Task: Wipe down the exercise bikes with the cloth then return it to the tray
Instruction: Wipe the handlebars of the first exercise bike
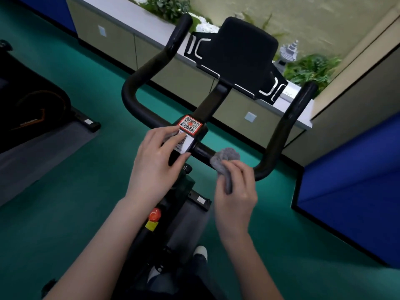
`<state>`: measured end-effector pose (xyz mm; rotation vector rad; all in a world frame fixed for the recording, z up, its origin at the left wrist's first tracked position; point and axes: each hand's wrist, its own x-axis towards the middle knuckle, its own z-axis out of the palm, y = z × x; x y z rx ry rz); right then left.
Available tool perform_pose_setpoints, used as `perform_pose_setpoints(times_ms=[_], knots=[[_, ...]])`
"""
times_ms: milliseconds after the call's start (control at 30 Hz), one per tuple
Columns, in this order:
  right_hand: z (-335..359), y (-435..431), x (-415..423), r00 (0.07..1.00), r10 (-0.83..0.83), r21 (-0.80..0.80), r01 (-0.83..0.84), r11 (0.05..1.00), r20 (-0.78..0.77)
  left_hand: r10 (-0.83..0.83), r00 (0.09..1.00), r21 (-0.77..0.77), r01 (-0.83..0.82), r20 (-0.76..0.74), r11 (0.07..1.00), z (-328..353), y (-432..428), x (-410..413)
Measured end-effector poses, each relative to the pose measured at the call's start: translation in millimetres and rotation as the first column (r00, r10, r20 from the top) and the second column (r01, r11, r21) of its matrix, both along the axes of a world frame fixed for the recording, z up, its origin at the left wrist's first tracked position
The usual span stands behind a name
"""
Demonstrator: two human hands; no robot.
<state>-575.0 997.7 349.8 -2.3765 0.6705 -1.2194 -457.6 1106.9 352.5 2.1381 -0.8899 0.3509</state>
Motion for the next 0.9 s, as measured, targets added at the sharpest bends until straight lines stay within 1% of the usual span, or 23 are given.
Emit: perform_pose_setpoints(times_ms=[67, 133, 200, 300, 367, 467, 533, 600, 667, 900], knots=[[0, -11, -12, 0.987, -0.121, 0.094, 0.111, 0.989, 0.105, 0.003, 1.0, 0.0, -0.003, -0.002, 1.0, -1, 0, -1], [-1, -15, -15, 0.964, -0.195, 0.175, 0.164, 0.971, 0.179, 0.005, 1.0, 0.007, -0.005, -0.006, 1.0, -1, 0, -2], [-3, -9, -6, 0.964, -0.167, 0.173, 0.133, 0.976, 0.206, 0.008, 1.0, 0.02, -0.008, -0.013, 1.0, 0, -1, -2], [-12, 6, 8, 0.982, -0.077, 0.11, 0.059, 0.992, 0.175, 0.004, 1.0, 0.039, -0.003, -0.014, 0.999, 0, 0, -2], [-18, 6, 5, 0.986, -0.063, 0.082, 0.051, 0.995, 0.155, 0.006, 1.0, 0.05, -0.005, -0.016, 0.999, 1, 0, -1], [-20, -9, -16, 0.975, -0.145, 0.117, 0.127, 0.985, 0.166, 0.008, 1.0, 0.032, -0.007, -0.014, 0.999, 1, -1, -2], [-17, -20, -30, 0.952, -0.236, 0.15, 0.209, 0.966, 0.196, 0.016, 1.0, 0.03, -0.016, -0.009, 0.999, 0, -2, -3], [-12, -26, -37, 0.929, -0.297, 0.146, 0.269, 0.952, 0.223, 0.021, 1.0, 0.036, -0.021, -0.003, 0.999, 0, -3, -4], [-10, -23, -34, 0.934, -0.275, 0.126, 0.252, 0.959, 0.229, 0.027, 1.0, 0.037, -0.027, 0.0, 0.999, 0, -3, -5], [-7, 12, 27, 0.978, -0.048, 0.137, 0.02, 0.99, 0.204, 0.006, 0.999, 0.029, -0.007, 0.031, 1.0, -1, 0, -3]])
